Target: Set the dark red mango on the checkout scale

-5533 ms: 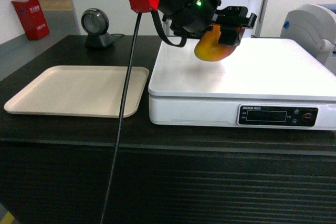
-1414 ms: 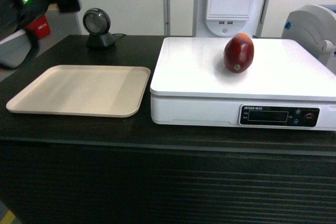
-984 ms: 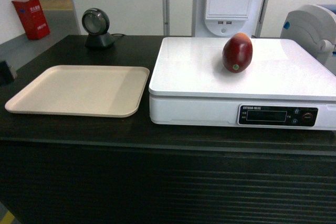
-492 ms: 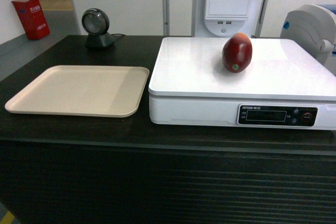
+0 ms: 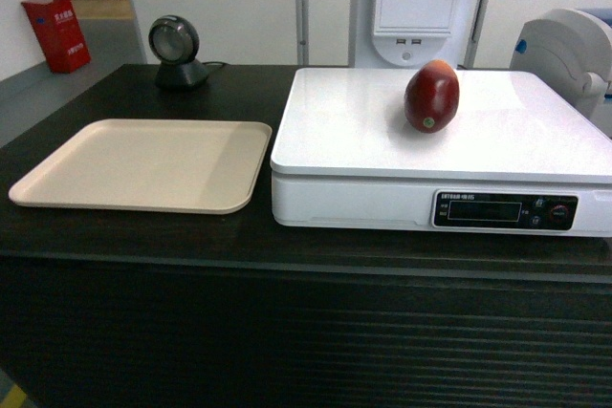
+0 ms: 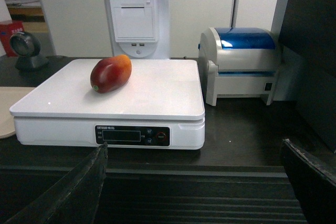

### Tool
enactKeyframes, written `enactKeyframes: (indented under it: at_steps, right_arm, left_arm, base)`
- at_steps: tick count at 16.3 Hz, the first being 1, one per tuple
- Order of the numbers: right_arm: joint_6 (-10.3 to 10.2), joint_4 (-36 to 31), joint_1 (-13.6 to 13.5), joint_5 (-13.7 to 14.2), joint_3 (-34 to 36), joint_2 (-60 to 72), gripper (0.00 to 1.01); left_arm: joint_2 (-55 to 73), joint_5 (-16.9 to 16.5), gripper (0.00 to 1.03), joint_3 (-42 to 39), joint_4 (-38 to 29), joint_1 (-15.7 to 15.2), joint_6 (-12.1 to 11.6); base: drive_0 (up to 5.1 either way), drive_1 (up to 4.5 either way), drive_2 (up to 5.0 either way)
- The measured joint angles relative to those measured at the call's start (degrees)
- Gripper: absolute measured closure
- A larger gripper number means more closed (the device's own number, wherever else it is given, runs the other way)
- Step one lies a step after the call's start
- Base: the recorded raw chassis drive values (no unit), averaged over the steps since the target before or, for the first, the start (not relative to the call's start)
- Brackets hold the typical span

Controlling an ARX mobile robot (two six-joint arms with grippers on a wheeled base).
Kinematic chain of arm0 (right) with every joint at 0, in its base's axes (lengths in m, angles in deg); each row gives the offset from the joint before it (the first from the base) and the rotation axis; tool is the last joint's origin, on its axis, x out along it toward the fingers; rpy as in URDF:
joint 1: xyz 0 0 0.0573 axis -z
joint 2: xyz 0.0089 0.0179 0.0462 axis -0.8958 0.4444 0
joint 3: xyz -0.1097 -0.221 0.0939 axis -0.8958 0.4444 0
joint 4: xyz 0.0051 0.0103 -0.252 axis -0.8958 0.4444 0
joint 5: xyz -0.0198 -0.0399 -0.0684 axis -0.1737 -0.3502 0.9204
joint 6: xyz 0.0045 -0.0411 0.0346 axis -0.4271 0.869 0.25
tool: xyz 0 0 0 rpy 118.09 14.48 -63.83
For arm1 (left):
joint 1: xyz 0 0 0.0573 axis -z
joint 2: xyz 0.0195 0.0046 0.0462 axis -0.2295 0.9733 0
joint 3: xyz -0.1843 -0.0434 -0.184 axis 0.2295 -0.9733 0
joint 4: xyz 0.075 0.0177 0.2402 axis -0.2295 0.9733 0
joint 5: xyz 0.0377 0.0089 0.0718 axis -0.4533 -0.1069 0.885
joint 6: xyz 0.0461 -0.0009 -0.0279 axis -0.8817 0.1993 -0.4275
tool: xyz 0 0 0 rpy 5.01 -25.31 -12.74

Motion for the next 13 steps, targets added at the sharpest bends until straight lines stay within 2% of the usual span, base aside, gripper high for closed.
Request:
enactKeyframes:
  at_steps: [6,13]
  right_arm:
    - [0.0,0.0,0.0,0.0,0.0,0.0,0.03]
    - [0.0,0.0,0.0,0.0,0.0,0.0,0.03]
  left_arm:
    - [-16.09,0.02,1.01,-0.68,14.47,0.0,0.0]
    - [-26.75,0.0,1.01,-0.68,24.74,0.0,0.0]
  base:
    - [0.0,0.0,0.0]
    - [0.0,0.0,0.0]
